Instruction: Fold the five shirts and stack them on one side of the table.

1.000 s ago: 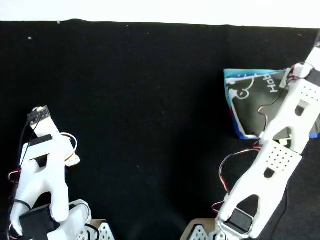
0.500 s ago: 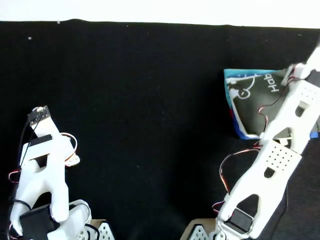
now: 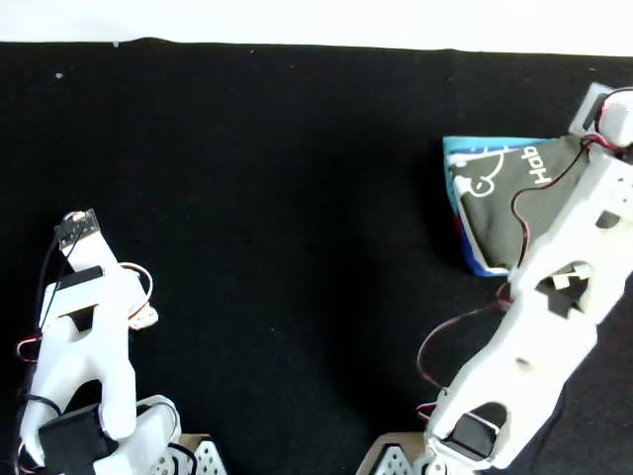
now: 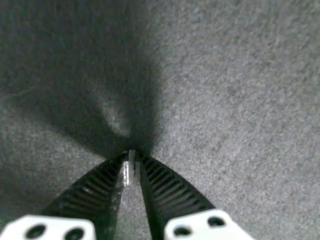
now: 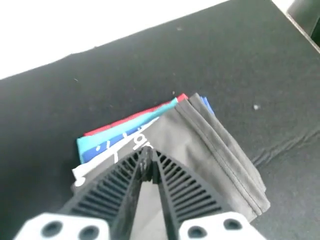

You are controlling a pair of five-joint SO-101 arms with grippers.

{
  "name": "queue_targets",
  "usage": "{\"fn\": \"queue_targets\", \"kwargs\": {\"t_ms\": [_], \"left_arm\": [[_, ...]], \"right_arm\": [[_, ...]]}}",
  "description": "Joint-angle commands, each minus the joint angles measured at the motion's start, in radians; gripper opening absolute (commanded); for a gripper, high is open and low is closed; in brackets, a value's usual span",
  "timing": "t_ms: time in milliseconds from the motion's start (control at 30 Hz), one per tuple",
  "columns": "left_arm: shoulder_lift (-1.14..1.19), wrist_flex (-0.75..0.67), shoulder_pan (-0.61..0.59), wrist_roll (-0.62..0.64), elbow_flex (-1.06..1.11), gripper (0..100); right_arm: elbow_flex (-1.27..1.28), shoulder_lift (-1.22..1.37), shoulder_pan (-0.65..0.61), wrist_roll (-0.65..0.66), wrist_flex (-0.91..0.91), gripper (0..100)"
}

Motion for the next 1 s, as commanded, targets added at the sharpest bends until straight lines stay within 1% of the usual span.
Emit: {"fn": "queue_targets", "kwargs": {"t_ms": [0, 200, 300, 433, 567, 633, 700, 800, 967], "left_arm": [[-0.007, -0.037, -0.007, 0.002, 0.002, 1], [-0.018, -0.032, -0.007, 0.0, 0.002, 1], [-0.102, 0.048, -0.005, -0.005, 0.002, 1], [-0.334, 0.195, 0.03, -0.005, 0.025, 1], [-0.591, 0.267, 0.122, -0.005, 0.134, 1], [-0.708, 0.298, 0.157, -0.005, 0.191, 1], [-0.811, 0.331, 0.174, -0.005, 0.232, 1], [-0.949, 0.374, 0.194, -0.005, 0.278, 1], [-1.165, 0.394, 0.243, -0.005, 0.377, 1]], "right_arm": [[0.185, -0.216, -0.042, -0.006, 0.016, 1.2], [1.006, -0.759, -0.182, -0.008, -0.001, 0.9], [1.376, -1.013, -0.228, -0.009, -0.113, 0.9], [1.788, -1.285, -0.269, -0.006, -0.309, 1.2], [2.078, -1.463, -0.308, -0.005, -0.409, 1.2], [2.189, -1.515, -0.338, 0.032, -0.426, 1.2], [2.293, -1.56, -0.38, 0.071, -0.429, 1.2], [2.424, -1.613, -0.394, 0.092, -0.44, 1.2], [2.638, -1.701, -0.401, 0.091, -0.553, 1.2]]}}
